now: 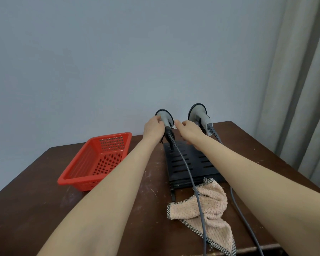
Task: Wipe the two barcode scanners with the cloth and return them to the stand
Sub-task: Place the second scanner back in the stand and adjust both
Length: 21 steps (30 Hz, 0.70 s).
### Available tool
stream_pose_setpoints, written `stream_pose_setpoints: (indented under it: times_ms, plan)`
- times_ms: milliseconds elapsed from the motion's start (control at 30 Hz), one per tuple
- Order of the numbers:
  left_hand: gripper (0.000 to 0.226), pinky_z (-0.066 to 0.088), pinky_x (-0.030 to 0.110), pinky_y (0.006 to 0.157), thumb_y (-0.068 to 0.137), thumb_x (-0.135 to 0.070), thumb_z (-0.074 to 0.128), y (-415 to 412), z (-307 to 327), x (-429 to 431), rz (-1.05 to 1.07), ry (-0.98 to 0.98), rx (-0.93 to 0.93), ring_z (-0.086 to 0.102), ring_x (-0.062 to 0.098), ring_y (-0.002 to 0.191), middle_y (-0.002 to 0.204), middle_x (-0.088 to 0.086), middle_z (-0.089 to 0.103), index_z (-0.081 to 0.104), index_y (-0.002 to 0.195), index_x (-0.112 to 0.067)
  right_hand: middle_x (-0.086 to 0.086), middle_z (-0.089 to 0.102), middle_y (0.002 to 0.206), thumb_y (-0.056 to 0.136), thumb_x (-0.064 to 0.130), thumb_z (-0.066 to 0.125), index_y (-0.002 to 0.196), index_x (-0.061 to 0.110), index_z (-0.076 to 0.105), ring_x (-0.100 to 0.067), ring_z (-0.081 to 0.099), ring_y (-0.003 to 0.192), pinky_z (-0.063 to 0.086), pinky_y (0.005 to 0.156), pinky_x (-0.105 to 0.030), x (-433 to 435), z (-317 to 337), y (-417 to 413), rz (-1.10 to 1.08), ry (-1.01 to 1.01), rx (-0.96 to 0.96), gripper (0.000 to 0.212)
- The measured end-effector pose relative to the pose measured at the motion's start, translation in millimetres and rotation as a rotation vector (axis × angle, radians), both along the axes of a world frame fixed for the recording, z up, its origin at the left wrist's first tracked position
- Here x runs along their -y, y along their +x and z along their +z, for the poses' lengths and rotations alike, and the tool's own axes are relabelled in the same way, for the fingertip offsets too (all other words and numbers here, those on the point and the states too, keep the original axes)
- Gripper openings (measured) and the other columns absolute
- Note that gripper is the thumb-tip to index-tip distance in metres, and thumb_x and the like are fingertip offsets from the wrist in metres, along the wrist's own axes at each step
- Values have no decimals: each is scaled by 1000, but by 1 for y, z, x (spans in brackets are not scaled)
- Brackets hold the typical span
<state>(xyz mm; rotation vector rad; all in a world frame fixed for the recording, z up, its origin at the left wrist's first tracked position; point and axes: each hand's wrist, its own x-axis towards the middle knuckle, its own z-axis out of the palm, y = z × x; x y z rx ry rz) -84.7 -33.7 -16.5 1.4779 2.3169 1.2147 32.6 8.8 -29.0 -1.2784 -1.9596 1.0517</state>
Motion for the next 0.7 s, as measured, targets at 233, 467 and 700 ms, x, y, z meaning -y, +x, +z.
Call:
stream_pose_setpoints:
  times_ms: [233, 467, 700]
  plan:
    - [41, 35, 32, 101, 96, -11, 35, 2, 2, 1, 10, -4, -29, 44, 27, 129, 140, 11, 48, 44, 136, -7, -12, 57, 119, 98, 49, 32, 129, 6, 50, -28, 54, 106, 46, 91, -42, 1, 2, 3, 13, -10, -5, 56]
    - [40, 37, 33, 99, 95, -12, 36, 16, 9, 7, -48, 77, -192, 45, 24, 126, 139, 9, 47, 47, 133, -10, -5, 51, 78, 100, 43, 28, 72, 12, 44, -23, 47, 75, 38, 73, -33, 10, 8, 8, 11, 45, -25, 45]
    - [25, 45, 33, 84, 92, -21, 47, 42, 3, 23, -105, 154, -411, 50, 18, 113, 122, 2, 54, 61, 113, -16, -18, 68, 107, 99, 40, 33, 102, -2, 67, -30, 62, 94, 50, 91, -44, 19, 8, 29, -70, 31, -52, 54]
